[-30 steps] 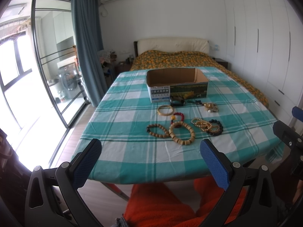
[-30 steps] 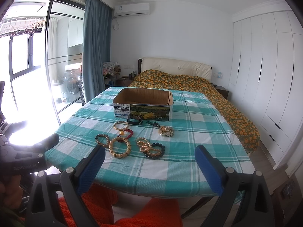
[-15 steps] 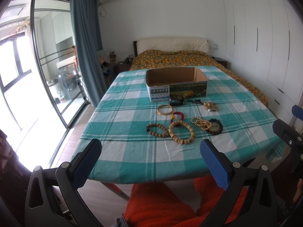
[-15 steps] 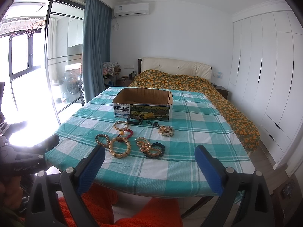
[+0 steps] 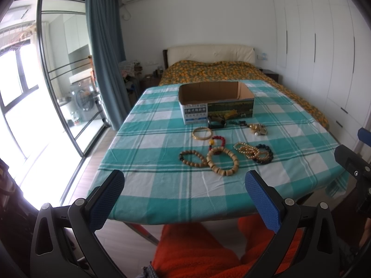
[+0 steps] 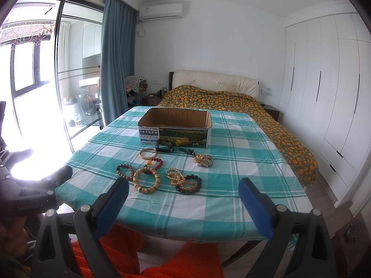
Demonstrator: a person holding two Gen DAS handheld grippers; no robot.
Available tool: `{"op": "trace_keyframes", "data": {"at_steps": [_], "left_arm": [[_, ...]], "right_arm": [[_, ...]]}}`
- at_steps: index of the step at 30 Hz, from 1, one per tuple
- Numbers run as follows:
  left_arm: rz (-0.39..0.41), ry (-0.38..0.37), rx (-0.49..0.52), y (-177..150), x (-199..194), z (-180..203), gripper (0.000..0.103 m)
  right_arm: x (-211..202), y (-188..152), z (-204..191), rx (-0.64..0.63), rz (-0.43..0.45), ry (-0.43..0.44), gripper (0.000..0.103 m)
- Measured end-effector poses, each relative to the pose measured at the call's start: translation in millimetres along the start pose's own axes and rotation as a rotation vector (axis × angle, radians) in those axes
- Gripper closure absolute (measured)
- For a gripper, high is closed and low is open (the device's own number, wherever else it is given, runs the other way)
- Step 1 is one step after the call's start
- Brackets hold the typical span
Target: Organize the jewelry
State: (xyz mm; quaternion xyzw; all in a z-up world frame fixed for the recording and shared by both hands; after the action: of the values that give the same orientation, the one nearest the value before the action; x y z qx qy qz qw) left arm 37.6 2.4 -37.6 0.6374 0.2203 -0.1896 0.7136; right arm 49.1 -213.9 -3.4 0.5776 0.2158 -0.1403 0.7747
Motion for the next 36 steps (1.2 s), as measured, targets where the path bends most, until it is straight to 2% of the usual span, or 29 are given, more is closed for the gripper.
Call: {"op": "trace_keyframes", "data": {"at_steps": [20, 32, 36], "left_arm": [[-0.001, -0.005, -0.008, -4.8, 1.2, -4.4, 0.0], [-0.071, -0.053, -0.092, 3.8, 20.4, -23.4, 0.0], [-0.081, -0.062, -0.101, 11.5, 30.1, -25.8, 0.0]], "right_arm": [[0.7, -1.2, 0.3, 0.001, -0.001, 0.001, 0.006], [1.6, 3.7, 12.8, 0.019, 0.005, 0.013, 0.006], [13.3, 2.0, 17.1, 0.034, 0.0, 0.025, 0.006]]}}
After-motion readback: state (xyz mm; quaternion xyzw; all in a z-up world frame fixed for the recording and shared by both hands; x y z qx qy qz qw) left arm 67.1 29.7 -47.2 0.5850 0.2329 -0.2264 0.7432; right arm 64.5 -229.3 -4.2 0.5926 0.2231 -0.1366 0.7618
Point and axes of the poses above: each gripper's, at about its wrist camera, not at the fingertips, and x roughly the way its jaws point, z to its right, y to its top, the point moved 5 cm from there along x, roughly the way its jaws point, and after that the axes turned 12 degrees about -x, right-handed, at the moved point
